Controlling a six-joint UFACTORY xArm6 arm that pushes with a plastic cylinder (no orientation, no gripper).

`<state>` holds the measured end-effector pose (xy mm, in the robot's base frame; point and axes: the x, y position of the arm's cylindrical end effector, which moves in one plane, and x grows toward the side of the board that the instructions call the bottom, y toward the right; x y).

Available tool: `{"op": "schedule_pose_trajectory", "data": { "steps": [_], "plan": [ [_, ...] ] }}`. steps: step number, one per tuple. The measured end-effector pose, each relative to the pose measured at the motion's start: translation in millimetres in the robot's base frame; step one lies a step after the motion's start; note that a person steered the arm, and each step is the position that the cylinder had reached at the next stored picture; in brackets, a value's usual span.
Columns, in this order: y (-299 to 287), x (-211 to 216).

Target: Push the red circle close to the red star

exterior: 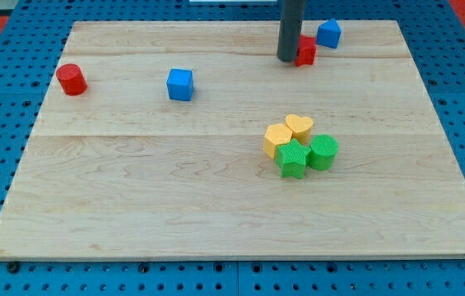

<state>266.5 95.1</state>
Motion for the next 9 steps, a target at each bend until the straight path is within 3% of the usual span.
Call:
{"op": "schedule_pose_trajectory", "data": {
  "steps": [1, 2, 3, 4, 5, 6, 7, 8, 9],
  "plan": [
    [-16.6, 99.2],
    [-122.5, 139.5],
    [-196.4, 105.3],
    [-157.5, 38.2],
    [-155.9, 27.0],
    [-200.9, 12.6],
    [-111.6, -12.8],
    [-31.8, 8.8],
    [-99.4, 38.1]
  ]
}}
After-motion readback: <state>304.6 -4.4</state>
